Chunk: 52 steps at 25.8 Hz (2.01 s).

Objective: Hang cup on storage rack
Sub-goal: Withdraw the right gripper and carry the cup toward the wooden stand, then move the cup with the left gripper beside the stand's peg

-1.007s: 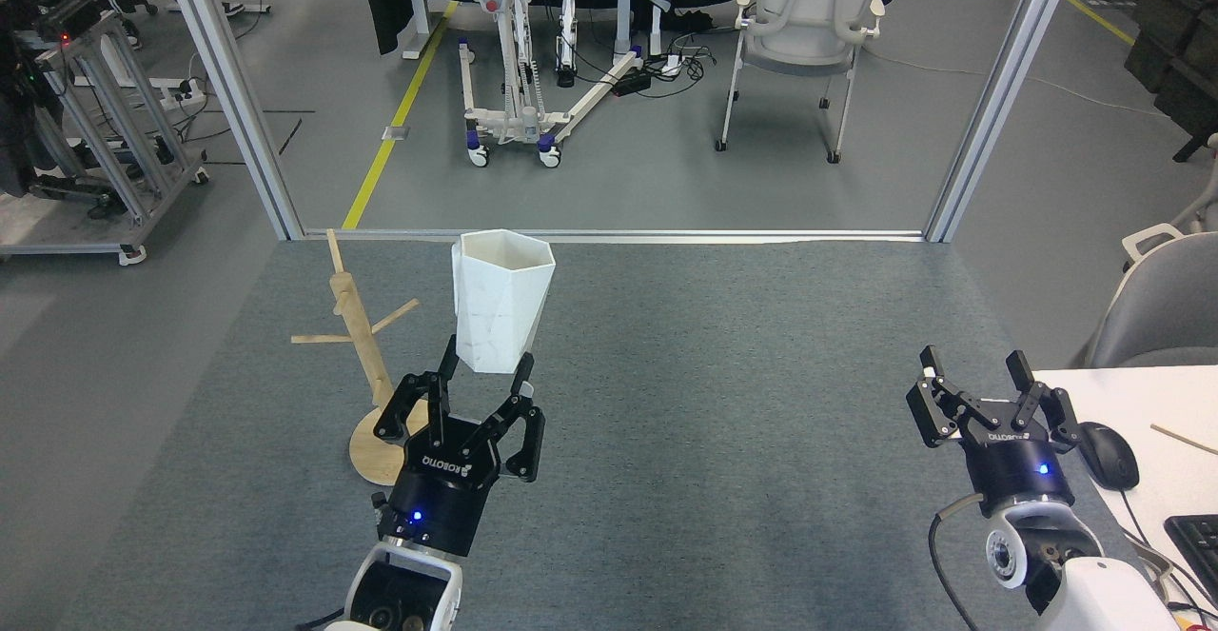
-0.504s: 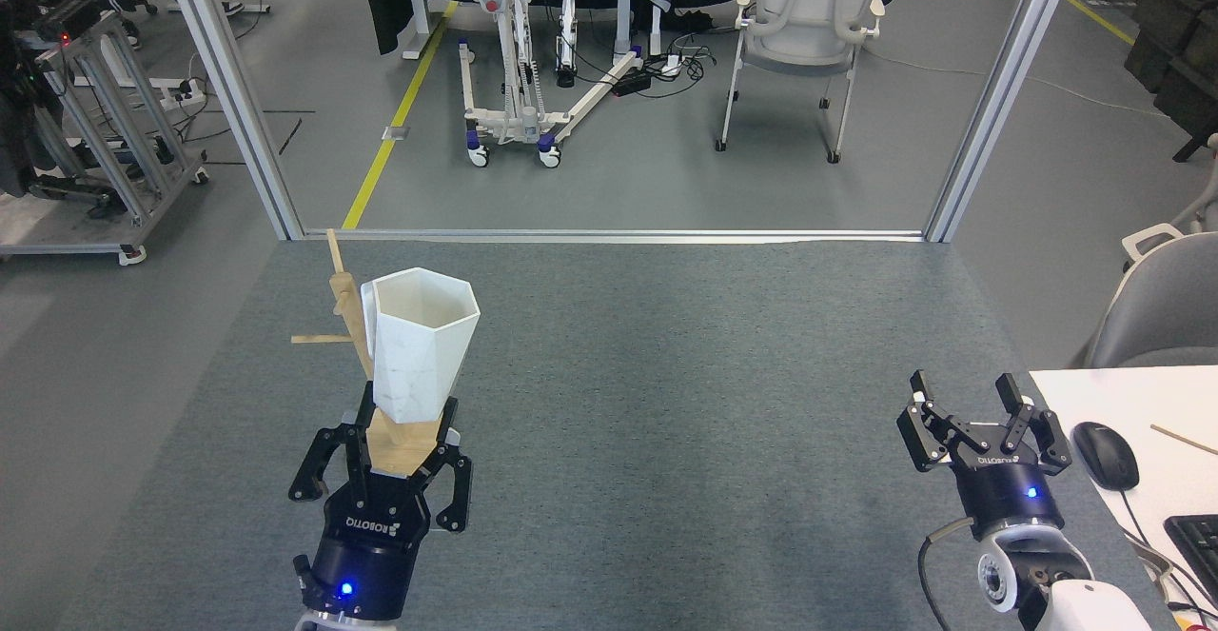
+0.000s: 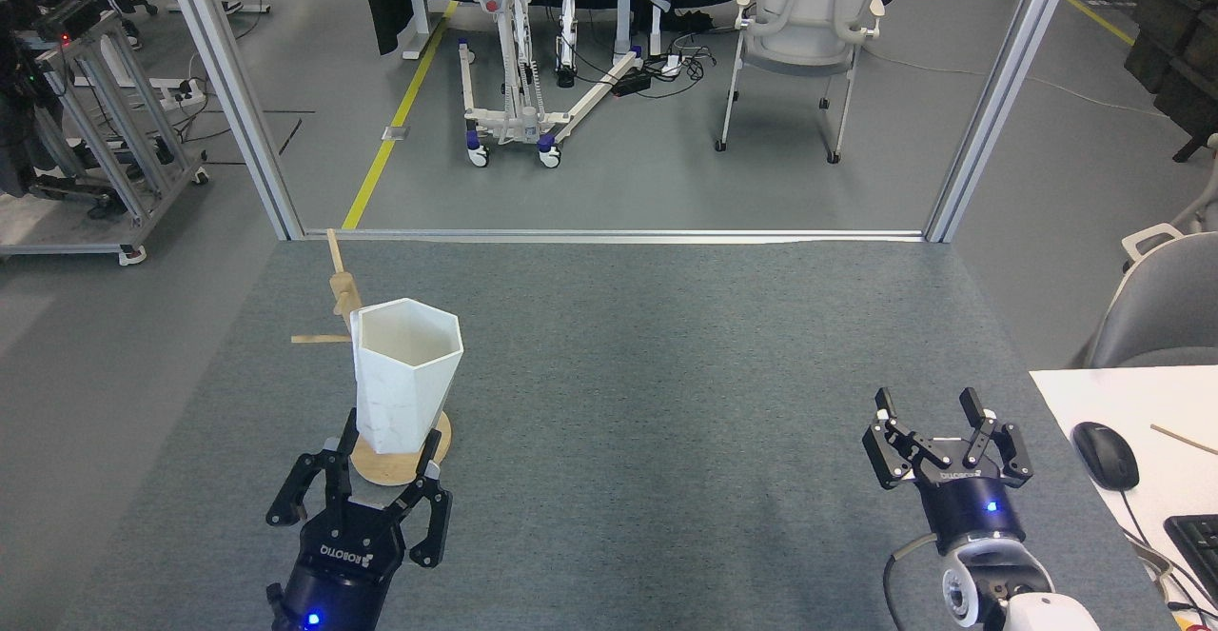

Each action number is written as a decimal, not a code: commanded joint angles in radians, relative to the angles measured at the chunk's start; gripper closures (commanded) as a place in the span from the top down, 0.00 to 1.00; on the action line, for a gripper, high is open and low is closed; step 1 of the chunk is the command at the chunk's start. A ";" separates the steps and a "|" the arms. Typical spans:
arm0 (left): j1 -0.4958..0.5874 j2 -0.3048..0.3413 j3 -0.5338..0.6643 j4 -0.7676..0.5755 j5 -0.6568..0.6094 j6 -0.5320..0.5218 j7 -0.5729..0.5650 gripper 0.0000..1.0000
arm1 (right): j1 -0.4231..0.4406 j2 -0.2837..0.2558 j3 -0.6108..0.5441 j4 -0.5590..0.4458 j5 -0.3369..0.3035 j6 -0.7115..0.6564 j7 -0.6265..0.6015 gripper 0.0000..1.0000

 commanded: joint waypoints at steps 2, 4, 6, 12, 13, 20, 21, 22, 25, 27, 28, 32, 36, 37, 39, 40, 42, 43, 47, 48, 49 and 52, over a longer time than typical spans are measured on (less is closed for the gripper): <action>-0.001 0.015 0.022 0.047 0.000 -0.139 0.033 0.00 | 0.018 0.046 -0.002 -0.026 0.073 0.003 0.002 0.99; -0.018 0.017 0.025 0.085 0.000 -0.206 0.053 0.00 | 0.053 0.049 -0.002 -0.068 0.076 0.009 0.005 0.99; -0.050 0.020 0.031 0.134 -0.005 -0.277 0.077 0.00 | 0.108 0.048 -0.005 -0.128 0.090 0.026 0.008 0.99; -0.093 0.058 0.106 0.212 -0.006 -0.358 0.128 0.00 | 0.253 0.054 -0.008 -0.304 0.174 0.143 0.013 0.99; -0.094 0.063 0.117 0.218 -0.005 -0.358 0.129 0.00 | 0.257 0.054 -0.008 -0.310 0.176 0.143 0.013 0.99; -0.096 0.066 0.189 0.312 0.027 -0.364 0.145 0.00 | 0.257 0.065 -0.008 -0.310 0.176 0.146 0.014 0.99; -0.103 0.071 0.191 0.326 0.035 -0.364 0.145 0.00 | 0.257 0.065 -0.008 -0.310 0.176 0.149 0.014 0.99; -0.110 0.072 0.191 0.340 0.038 -0.366 0.145 0.00 | 0.256 0.065 -0.008 -0.310 0.176 0.152 0.014 0.99; -0.114 0.072 0.191 0.355 0.038 -0.367 0.145 0.00 | 0.256 0.065 -0.011 -0.310 0.176 0.152 0.014 0.99; -0.125 0.072 0.191 0.363 0.038 -0.367 0.145 0.00 | 0.256 0.065 -0.011 -0.310 0.177 0.153 0.014 0.99; -0.137 0.072 0.191 0.373 0.040 -0.366 0.145 0.00 | 0.256 0.065 -0.009 -0.310 0.177 0.152 0.014 0.99; -0.163 0.071 0.191 0.410 0.049 -0.366 0.145 0.00 | 0.256 0.065 -0.011 -0.310 0.177 0.152 0.014 0.99; -0.163 0.071 0.198 0.419 0.061 -0.361 0.145 0.00 | 0.254 0.065 -0.011 -0.309 0.176 0.152 0.014 0.99; -0.163 0.069 0.203 0.419 0.061 -0.359 0.145 0.00 | 0.254 0.066 -0.011 -0.309 0.177 0.152 0.014 0.99; -0.163 0.068 0.210 0.427 0.063 -0.358 0.145 0.00 | 0.254 0.066 -0.011 -0.309 0.176 0.152 0.014 0.99; -0.163 0.068 0.215 0.432 0.066 -0.358 0.145 0.00 | 0.254 0.066 -0.011 -0.309 0.176 0.152 0.014 0.99; -0.163 0.068 0.221 0.442 0.069 -0.356 0.145 0.00 | 0.254 0.066 -0.011 -0.309 0.176 0.152 0.014 0.99; -0.163 0.068 0.229 0.449 0.073 -0.358 0.145 0.00 | 0.254 0.066 -0.011 -0.309 0.176 0.150 0.014 0.99; -0.165 0.068 0.238 0.461 0.076 -0.359 0.145 0.00 | 0.253 0.066 -0.011 -0.307 0.176 0.150 0.014 0.99; -0.166 0.068 0.238 0.464 0.078 -0.358 0.145 0.00 | 0.251 0.065 -0.011 -0.307 0.176 0.150 0.014 0.99; -0.174 0.068 0.238 0.469 0.080 -0.359 0.145 0.00 | 0.251 0.065 -0.011 -0.307 0.176 0.150 0.014 0.99; -0.192 0.068 0.238 0.485 0.083 -0.356 0.145 0.00 | 0.249 0.065 -0.011 -0.304 0.176 0.150 0.014 0.99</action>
